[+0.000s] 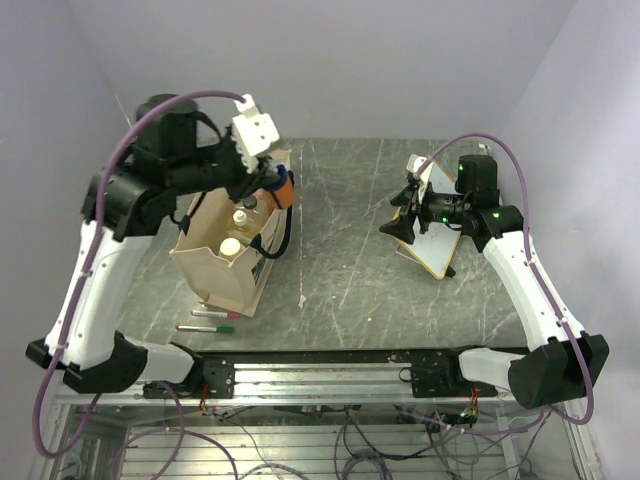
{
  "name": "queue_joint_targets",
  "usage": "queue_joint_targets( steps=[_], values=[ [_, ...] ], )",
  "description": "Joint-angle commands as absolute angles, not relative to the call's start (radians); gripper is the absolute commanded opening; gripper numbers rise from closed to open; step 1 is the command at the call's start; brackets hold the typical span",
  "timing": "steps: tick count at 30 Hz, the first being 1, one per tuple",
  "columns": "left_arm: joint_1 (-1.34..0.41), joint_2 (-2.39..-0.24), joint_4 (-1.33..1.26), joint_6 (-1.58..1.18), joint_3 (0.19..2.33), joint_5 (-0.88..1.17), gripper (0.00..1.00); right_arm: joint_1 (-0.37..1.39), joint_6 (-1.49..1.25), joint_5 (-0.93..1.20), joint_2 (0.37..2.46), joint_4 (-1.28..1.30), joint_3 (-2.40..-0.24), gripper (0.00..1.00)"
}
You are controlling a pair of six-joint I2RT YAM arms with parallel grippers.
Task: Place the personal care products into the canvas bag
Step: Pick up the care product from the center of the board, then place the care product in the canvas bag.
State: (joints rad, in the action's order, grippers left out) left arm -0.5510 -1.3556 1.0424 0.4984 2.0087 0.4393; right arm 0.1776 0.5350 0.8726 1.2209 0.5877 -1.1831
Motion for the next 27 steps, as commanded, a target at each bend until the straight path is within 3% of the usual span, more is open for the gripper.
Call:
queue_joint_targets(
  steps=[1,6,27],
  values=[
    [-0.452,-1.285,0.947,0.390,2.025,0.396,0.07,0.171,0.539,0.884,1.214,0.564,-1.180,0.72],
    [-0.362,-1.248,0.927,0.318,1.943,0.307,0.07,0.171,0.539,0.881,1.212,0.559,-1.175,0.72],
    [-0.190,-1.017,0.914,0.289,1.502,0.299,0.07,0.172,0.540,0.895,1.213,0.548,-1.159,0.72]
  ],
)
